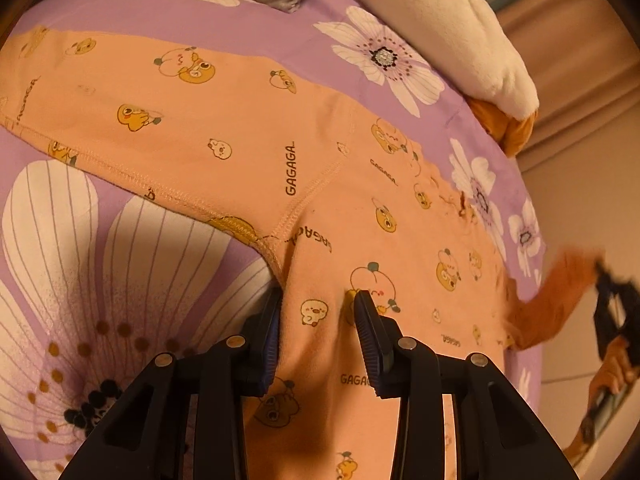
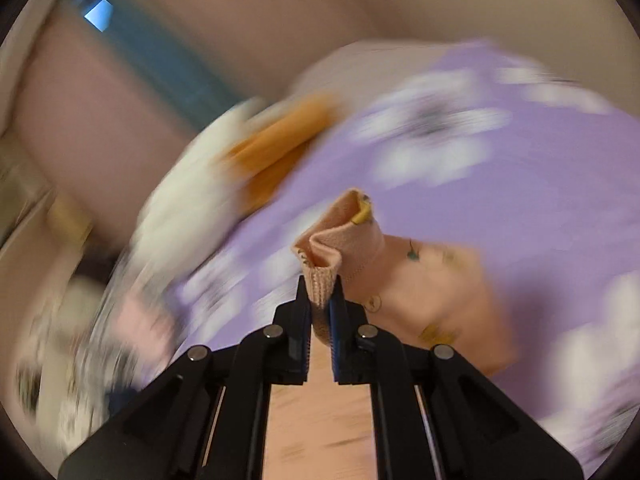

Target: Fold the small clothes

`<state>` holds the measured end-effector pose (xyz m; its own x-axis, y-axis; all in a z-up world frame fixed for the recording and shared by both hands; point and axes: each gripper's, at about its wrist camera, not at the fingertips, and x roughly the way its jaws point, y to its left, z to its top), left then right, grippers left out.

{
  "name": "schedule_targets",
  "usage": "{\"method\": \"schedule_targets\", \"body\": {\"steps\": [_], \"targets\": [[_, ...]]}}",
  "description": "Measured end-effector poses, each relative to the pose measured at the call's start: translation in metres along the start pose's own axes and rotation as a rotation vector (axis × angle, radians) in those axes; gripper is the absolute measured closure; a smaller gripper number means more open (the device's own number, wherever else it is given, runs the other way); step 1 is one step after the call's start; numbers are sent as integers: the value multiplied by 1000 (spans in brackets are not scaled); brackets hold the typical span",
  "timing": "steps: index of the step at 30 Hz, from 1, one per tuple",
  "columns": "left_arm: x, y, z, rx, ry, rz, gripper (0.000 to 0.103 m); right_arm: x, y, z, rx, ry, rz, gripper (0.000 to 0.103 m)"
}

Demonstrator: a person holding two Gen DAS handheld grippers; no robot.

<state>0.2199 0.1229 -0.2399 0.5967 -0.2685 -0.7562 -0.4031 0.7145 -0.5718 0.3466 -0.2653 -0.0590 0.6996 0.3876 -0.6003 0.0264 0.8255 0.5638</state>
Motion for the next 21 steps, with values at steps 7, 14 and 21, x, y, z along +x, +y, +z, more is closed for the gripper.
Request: {"method": "schedule_targets", "body": {"steps": [7,14,21], "targets": [[-1,11,-1,-49,6,-50,65,117,150,-135,-286,324,34,91],[-4,-3,-1,-18,-3,2,65,90,140,-126,-440,271,-110,63],[-59,-8,-2,-19,-163,-72,65,-16,62,-99,-493,52,-185,38]]}}
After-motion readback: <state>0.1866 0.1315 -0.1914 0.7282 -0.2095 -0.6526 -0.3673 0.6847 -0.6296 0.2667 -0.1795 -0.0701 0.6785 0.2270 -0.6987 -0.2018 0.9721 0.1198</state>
